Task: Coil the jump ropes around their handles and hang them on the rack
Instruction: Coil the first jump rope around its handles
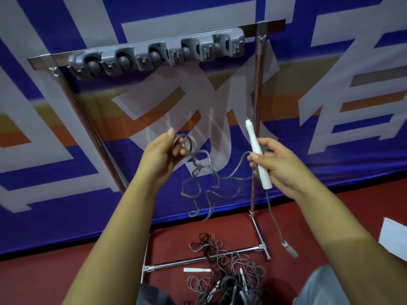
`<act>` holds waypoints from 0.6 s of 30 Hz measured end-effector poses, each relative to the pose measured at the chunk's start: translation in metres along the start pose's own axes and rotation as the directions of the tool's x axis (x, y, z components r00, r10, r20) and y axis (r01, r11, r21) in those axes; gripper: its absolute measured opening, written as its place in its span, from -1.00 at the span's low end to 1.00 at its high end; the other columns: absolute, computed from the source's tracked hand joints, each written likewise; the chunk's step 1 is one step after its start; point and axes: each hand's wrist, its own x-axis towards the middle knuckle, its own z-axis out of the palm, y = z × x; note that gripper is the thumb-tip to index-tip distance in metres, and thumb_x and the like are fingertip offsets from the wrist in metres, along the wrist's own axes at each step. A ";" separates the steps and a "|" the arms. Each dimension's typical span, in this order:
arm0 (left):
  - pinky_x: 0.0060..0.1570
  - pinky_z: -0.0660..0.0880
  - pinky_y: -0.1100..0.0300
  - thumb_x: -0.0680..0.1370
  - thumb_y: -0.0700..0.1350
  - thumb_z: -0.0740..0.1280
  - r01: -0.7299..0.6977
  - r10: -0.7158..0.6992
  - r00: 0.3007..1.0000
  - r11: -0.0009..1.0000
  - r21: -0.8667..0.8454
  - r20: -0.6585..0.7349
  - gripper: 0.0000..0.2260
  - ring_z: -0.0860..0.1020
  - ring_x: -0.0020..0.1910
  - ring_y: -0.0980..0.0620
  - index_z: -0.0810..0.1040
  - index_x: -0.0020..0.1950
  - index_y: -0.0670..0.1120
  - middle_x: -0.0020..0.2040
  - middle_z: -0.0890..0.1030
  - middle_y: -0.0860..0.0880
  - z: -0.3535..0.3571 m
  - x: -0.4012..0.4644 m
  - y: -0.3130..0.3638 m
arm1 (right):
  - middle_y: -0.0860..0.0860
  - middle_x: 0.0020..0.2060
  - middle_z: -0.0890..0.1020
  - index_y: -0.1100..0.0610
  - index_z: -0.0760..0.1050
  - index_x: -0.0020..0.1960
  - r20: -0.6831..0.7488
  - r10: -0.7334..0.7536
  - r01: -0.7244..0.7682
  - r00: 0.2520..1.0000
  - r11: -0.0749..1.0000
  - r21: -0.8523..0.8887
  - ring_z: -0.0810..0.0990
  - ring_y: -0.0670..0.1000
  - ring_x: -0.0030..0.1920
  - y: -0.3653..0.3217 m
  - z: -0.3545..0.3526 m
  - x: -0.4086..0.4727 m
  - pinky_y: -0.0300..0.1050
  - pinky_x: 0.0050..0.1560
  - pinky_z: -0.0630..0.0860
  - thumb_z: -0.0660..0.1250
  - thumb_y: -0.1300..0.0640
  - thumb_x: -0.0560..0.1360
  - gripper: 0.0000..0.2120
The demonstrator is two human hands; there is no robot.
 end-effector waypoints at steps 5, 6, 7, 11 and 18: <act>0.12 0.46 0.05 0.63 0.01 0.20 -0.002 -0.012 1.000 0.736 0.677 0.015 -0.75 0.57 -0.02 -0.02 0.57 0.06 -0.13 -0.02 0.62 -0.06 0.011 0.015 -0.007 | 0.04 -0.26 0.62 0.08 0.44 0.06 0.066 -0.014 -0.001 0.998 0.975 0.224 0.59 -0.07 -0.28 -0.024 0.007 0.005 -0.17 -0.26 0.56 0.23 0.37 0.55 -0.78; 0.16 0.43 0.04 0.61 0.03 0.23 0.048 -0.072 0.997 0.491 0.870 -0.014 -0.70 0.54 0.09 -0.06 0.53 0.20 -0.15 0.15 0.57 -0.11 0.009 0.015 -0.020 | 0.05 -0.25 0.62 0.09 0.44 0.06 0.068 -0.028 0.012 0.997 0.974 0.228 0.59 -0.07 -0.27 -0.028 0.011 0.008 -0.16 -0.25 0.56 0.23 0.37 0.55 -0.78; 0.18 0.41 0.06 0.59 0.02 0.26 0.065 -0.095 0.995 0.271 0.960 -0.041 -0.62 0.51 0.17 -0.10 0.48 0.31 -0.18 0.26 0.49 -0.15 0.008 0.013 -0.033 | 0.05 -0.25 0.62 0.10 0.44 0.06 0.067 -0.039 0.023 0.997 0.974 0.225 0.60 -0.07 -0.27 -0.032 0.016 0.010 -0.16 -0.25 0.56 0.23 0.37 0.55 -0.79; -0.18 0.46 0.17 0.54 -0.13 0.32 -0.059 0.051 0.998 0.606 0.794 0.035 -0.90 0.54 -0.23 0.07 0.61 -0.08 -0.12 -0.17 0.61 -0.04 0.020 -0.018 -0.065 | 0.07 -0.20 0.62 0.12 0.42 0.08 0.094 -0.037 0.014 0.995 0.973 0.230 0.60 -0.05 -0.23 -0.033 0.038 0.021 -0.15 -0.23 0.57 0.24 0.37 0.55 -0.80; -0.24 0.44 0.26 0.54 -0.08 0.37 -0.022 -0.079 0.990 0.726 0.688 0.115 -0.90 0.49 -0.31 0.18 0.46 -0.05 -0.01 -0.21 0.54 -0.01 0.039 -0.038 -0.102 | 0.11 -0.09 0.64 0.13 0.44 0.16 0.218 -0.043 -0.021 0.975 0.960 0.280 0.63 -0.02 -0.13 -0.030 0.058 0.023 -0.14 -0.20 0.58 0.24 0.35 0.56 -0.78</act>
